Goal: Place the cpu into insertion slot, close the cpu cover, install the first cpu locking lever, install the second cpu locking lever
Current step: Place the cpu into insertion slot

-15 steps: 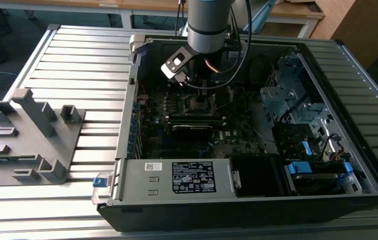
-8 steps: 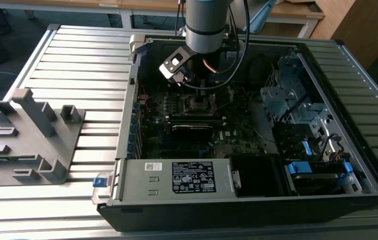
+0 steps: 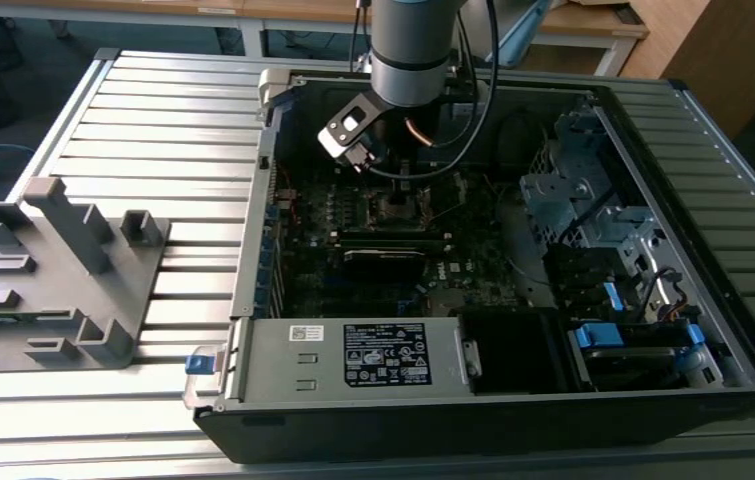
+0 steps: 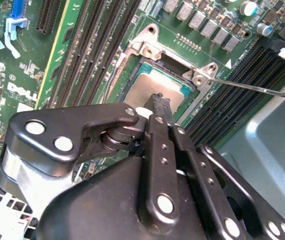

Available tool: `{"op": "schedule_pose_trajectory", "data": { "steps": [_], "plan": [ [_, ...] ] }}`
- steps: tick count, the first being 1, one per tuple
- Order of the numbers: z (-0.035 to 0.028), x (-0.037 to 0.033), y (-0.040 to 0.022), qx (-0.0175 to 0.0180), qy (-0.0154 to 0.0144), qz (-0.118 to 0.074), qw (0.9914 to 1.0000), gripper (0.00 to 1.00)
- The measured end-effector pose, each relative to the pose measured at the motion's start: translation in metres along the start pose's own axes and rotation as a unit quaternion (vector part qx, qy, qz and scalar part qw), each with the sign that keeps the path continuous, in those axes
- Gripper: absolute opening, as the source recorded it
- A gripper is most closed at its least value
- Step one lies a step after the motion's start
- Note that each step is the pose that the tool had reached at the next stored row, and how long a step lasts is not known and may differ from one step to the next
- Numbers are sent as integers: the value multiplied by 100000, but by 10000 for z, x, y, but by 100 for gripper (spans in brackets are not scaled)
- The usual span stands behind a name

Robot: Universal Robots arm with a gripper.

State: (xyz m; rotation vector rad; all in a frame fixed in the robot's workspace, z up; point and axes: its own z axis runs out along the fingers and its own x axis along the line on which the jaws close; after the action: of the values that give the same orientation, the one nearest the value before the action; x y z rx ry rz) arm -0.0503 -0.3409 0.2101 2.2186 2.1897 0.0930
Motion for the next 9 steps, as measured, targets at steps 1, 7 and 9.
{"op": "schedule_pose_trajectory", "data": {
  "steps": [1, 7, 9],
  "plan": [
    [3, 0, 0, -4, -8, -1, 100000, 11],
    [32, -1, -2, 6, -172, -10, 100000, 11],
    [34, -1, -3, 2, -168, -10, 100000, 11]
  ]
}}
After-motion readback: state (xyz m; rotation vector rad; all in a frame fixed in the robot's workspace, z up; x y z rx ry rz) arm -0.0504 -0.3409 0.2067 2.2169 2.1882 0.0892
